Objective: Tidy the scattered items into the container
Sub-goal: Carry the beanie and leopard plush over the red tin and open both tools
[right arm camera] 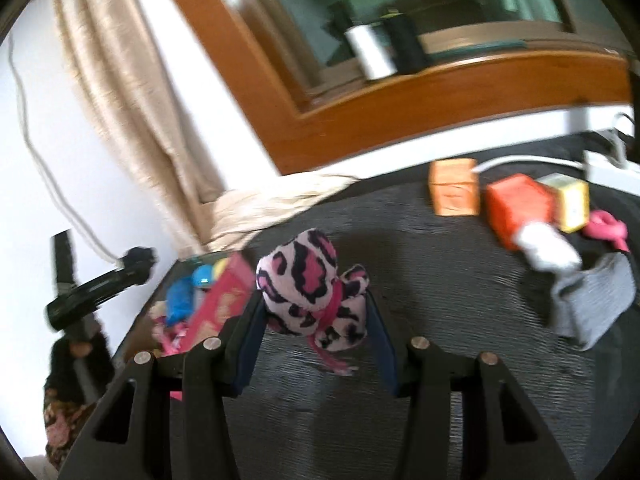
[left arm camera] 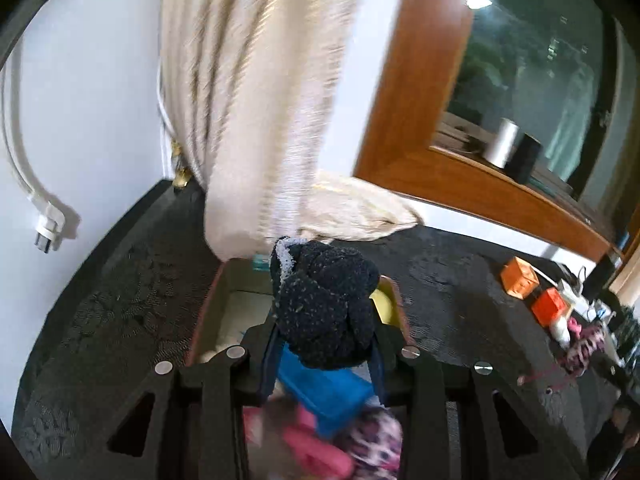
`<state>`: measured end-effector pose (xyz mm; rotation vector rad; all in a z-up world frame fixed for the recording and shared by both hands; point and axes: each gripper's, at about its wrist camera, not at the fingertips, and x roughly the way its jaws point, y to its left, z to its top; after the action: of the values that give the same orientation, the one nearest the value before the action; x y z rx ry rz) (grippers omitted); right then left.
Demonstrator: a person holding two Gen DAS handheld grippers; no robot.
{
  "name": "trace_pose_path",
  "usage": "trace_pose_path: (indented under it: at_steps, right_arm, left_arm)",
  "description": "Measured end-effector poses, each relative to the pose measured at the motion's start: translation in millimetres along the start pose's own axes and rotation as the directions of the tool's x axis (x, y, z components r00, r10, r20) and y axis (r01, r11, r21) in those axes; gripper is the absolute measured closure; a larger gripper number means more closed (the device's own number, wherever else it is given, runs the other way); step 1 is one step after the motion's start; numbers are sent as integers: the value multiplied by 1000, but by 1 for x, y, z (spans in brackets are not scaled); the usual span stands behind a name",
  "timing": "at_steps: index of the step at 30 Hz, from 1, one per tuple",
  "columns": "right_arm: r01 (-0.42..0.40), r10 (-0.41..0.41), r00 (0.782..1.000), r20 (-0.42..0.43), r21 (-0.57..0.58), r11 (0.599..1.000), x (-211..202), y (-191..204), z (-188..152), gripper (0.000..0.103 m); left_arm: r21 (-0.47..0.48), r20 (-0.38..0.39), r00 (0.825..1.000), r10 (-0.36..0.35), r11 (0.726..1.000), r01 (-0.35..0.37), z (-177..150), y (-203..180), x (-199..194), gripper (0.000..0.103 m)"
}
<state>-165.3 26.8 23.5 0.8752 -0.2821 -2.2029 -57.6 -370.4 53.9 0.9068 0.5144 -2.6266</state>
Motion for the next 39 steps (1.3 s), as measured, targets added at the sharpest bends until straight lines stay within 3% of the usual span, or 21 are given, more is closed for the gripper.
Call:
trace_pose_path:
  at_steps: [5, 8, 9, 13, 14, 15, 17, 27, 35, 39]
  right_arm:
    - [-52, 51, 998, -22, -31, 998, 20, 39, 3, 50]
    - [-87, 86, 996, -35, -38, 995, 30, 56, 7, 50]
    - [-99, 98, 994, -38, -41, 994, 33, 62, 9, 50]
    - [-149, 147, 988, -48, -52, 987, 49, 87, 17, 50]
    - [-163, 160, 986, -51, -54, 985, 53, 94, 19, 50]
    - [-176, 173, 983, -53, -57, 983, 57, 100, 21, 50]
    - [-198, 194, 979, -59, -64, 978, 65, 112, 24, 50]
    - [-274, 264, 960, -88, -117, 955, 104, 177, 39, 50]
    - [-227, 205, 969, -140, -168, 959, 154, 212, 32, 49]
    - [-201, 169, 971, -166, -195, 960, 179, 229, 27, 40]
  left_arm:
    - [-58, -72, 995, -66, 996, 62, 9, 29, 36, 65]
    - [-79, -99, 993, -69, 995, 62, 9, 37, 52, 65]
    - [-93, -113, 991, -66, 994, 55, 9, 41, 57, 60]
    - [-181, -178, 981, -74, 983, 42, 8, 59, 70, 59]
    - [-200, -181, 980, -87, 979, 50, 8, 62, 69, 50]
    - [-211, -172, 980, -99, 976, 61, 8, 64, 65, 43]
    - [-204, -148, 984, -102, 976, 71, 8, 63, 54, 39]
    - [-166, 59, 995, -87, 982, 95, 16, 62, -23, 39]
    - [-220, 107, 992, -64, 972, 86, 22, 84, -34, 39]
    - [-233, 138, 989, -58, 968, 90, 21, 90, -44, 39]
